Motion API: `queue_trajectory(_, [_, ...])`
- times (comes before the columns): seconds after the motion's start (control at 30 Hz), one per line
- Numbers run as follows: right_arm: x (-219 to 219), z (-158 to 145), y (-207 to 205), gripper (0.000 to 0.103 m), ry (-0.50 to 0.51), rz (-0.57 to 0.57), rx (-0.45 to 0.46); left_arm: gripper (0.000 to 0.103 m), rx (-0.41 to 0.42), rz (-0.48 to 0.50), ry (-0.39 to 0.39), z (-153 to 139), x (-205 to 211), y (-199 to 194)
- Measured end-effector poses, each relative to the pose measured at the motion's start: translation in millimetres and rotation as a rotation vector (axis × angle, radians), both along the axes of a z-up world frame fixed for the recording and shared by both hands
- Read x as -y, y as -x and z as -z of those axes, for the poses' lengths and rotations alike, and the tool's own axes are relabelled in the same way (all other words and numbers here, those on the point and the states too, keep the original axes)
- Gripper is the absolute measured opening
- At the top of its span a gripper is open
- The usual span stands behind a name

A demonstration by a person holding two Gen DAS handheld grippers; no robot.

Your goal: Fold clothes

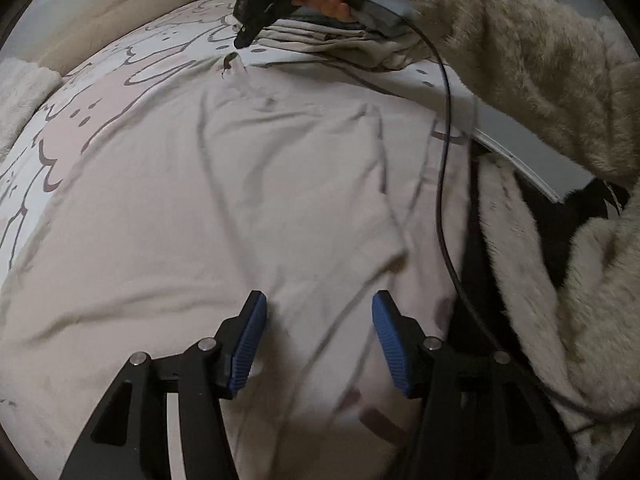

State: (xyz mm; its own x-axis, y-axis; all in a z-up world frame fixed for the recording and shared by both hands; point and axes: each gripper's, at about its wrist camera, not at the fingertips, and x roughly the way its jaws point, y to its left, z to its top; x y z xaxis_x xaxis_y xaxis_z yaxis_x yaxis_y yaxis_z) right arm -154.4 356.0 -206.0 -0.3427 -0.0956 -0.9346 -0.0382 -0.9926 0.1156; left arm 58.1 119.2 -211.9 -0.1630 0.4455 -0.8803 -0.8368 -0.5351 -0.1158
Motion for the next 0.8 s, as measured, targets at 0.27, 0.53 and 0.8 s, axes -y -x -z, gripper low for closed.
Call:
queue_trajectory(0.27, [112,-17,-101,0.000,0.047,-0.368,-0.118,0.064,-0.092,-0.246,0.140,-14,89,23])
queue_trajectory(0.53, [113,26,-160,0.000,0.007,-0.347,-0.073,0.064,0.025,-0.362,0.245,15,155,22])
queue_trajectory(0.8, [38,14,-193,0.000,0.025,-0.147,-0.081,0.063,0.061,-0.227,0.345,22,159,-14])
